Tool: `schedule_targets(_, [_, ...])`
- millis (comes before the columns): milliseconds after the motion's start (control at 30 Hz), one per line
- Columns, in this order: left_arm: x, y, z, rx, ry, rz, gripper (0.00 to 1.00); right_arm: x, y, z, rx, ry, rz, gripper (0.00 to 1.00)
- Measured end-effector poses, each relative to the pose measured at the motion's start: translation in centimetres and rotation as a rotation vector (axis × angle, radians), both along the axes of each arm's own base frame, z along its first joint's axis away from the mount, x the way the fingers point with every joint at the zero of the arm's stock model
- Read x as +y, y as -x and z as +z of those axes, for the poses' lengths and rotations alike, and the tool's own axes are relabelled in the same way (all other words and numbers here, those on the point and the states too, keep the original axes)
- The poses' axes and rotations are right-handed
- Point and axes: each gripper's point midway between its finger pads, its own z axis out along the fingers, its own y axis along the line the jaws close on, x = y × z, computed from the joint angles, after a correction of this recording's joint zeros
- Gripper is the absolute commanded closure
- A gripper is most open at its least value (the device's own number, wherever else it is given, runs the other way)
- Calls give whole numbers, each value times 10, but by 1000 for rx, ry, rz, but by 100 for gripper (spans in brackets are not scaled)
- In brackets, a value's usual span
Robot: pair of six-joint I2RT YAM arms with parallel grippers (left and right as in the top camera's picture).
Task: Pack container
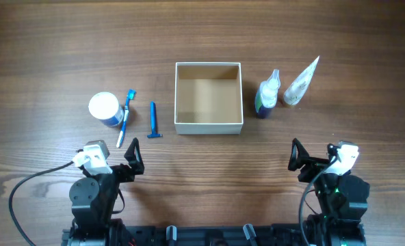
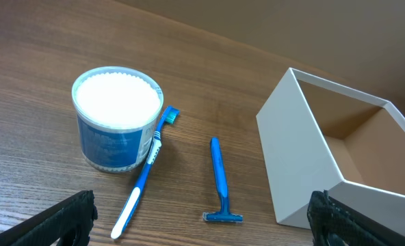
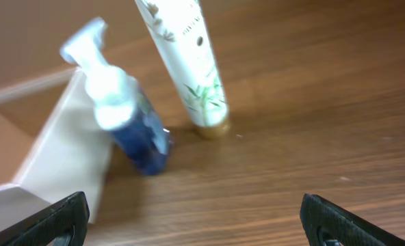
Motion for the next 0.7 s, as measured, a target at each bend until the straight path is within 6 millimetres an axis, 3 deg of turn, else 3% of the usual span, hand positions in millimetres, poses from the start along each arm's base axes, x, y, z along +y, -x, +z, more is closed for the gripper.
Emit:
schedule_targets(167, [0,0,0,-1,0,0,0,30,1,41,-104,-92,153,0])
schedule_targets(200, [0,0,0,0,0,0,0,32,2,58,-131,-92,166,0])
schedule_targets(267, [0,0,0,-1,0,0,0,34,8,128,-218,-76,183,0])
schedule_targets(367, [0,0,0,0,0,0,0,34,7,183,-181,-59,187,0])
schedule_targets(433, [0,0,0,1,0,0,0,33,-2,196,-95,-51,190,0])
schedule_targets(500, [0,0,0,0,0,0,0,28,-33,214,73,-37,188,0])
schedule_targets(600, [0,0,-1,2,0,0,0,25,-56,210,268,-40,193,0])
schedule_targets(700, [0,0,0,0,0,0,0,40,-89,215,356,-99,302,0])
